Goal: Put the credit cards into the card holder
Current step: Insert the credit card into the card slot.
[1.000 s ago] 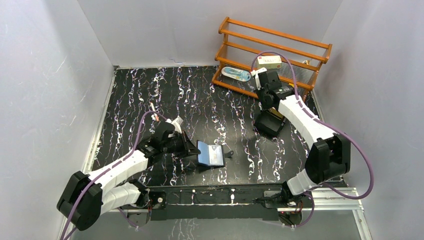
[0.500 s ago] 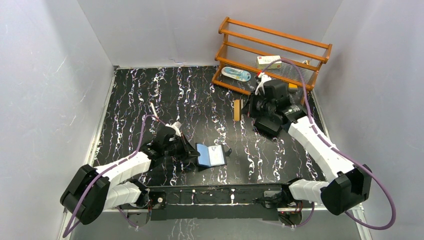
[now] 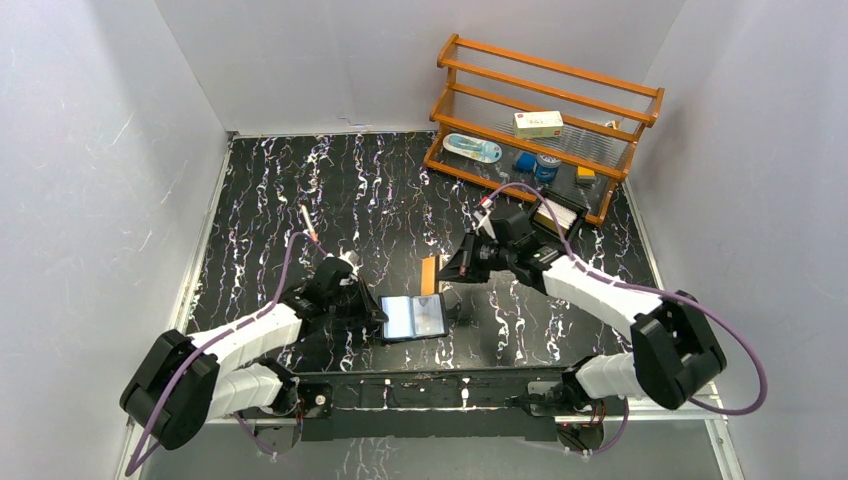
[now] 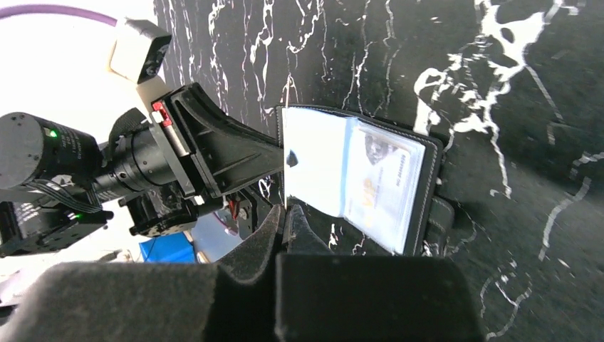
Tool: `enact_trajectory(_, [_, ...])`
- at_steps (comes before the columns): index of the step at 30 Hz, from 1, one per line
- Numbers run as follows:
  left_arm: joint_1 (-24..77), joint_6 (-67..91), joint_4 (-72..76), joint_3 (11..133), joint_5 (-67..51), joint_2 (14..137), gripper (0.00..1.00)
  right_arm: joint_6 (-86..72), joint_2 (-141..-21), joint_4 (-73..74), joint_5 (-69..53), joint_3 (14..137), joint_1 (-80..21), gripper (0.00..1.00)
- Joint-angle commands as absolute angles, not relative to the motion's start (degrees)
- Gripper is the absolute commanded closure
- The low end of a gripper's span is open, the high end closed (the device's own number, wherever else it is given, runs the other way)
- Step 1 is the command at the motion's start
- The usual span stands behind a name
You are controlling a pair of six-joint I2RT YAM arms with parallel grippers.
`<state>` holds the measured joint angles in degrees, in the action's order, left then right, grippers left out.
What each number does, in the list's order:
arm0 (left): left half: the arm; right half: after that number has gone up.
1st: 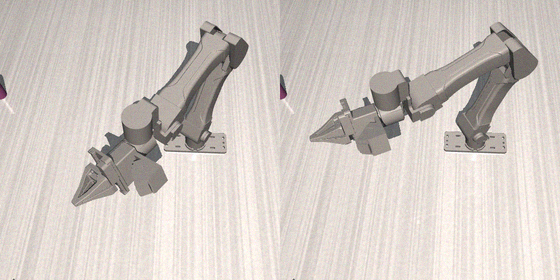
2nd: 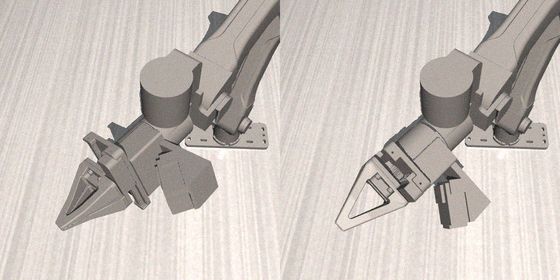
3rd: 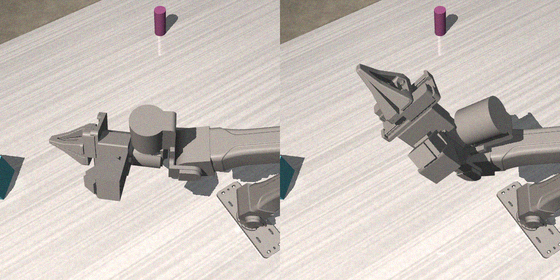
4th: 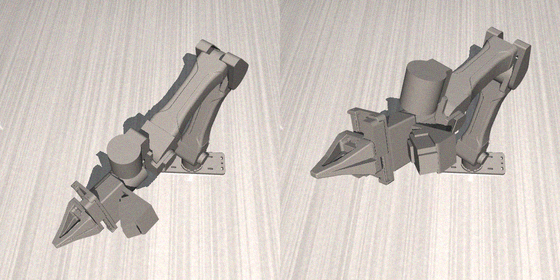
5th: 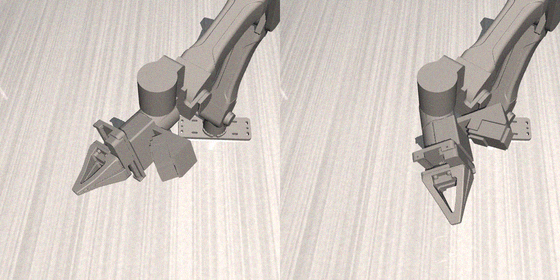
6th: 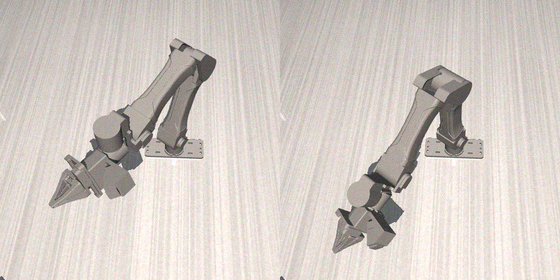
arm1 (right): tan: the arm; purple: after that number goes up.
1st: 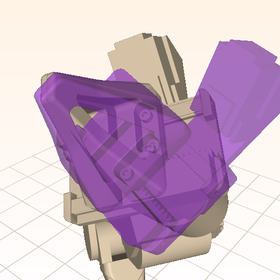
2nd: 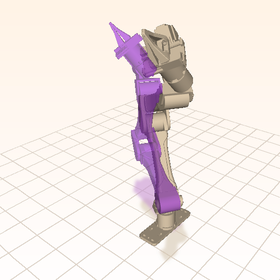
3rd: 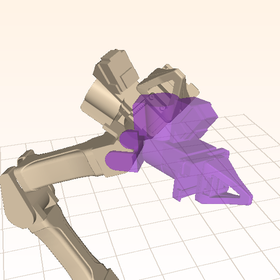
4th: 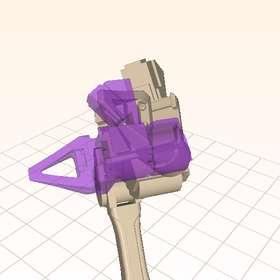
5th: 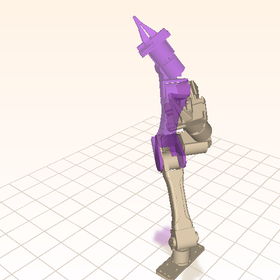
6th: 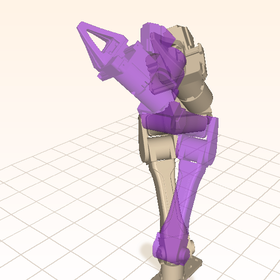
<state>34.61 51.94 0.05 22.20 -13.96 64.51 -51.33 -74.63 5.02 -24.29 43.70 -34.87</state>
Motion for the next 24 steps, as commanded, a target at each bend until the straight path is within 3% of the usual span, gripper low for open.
enact_trajectory(1, [34.29,48.52,-3.82,23.45,-11.47,66.07,1.00,-51.30,-79.67,-2.25,-24.65,44.84,-38.69,1.00])
enact_trajectory(13, [34.28,46.88,-4.78,23.60,-10.67,67.92,1.00,-49.07,-91.59,-12.87,-26.89,42.85,-42.97,1.00])
enact_trajectory(24, [34.28,47.57,-3.91,22.24,-10.17,68.10,1.00,-49.08,-90.94,-15.23,-25.85,36.48,-43.87,1.00])
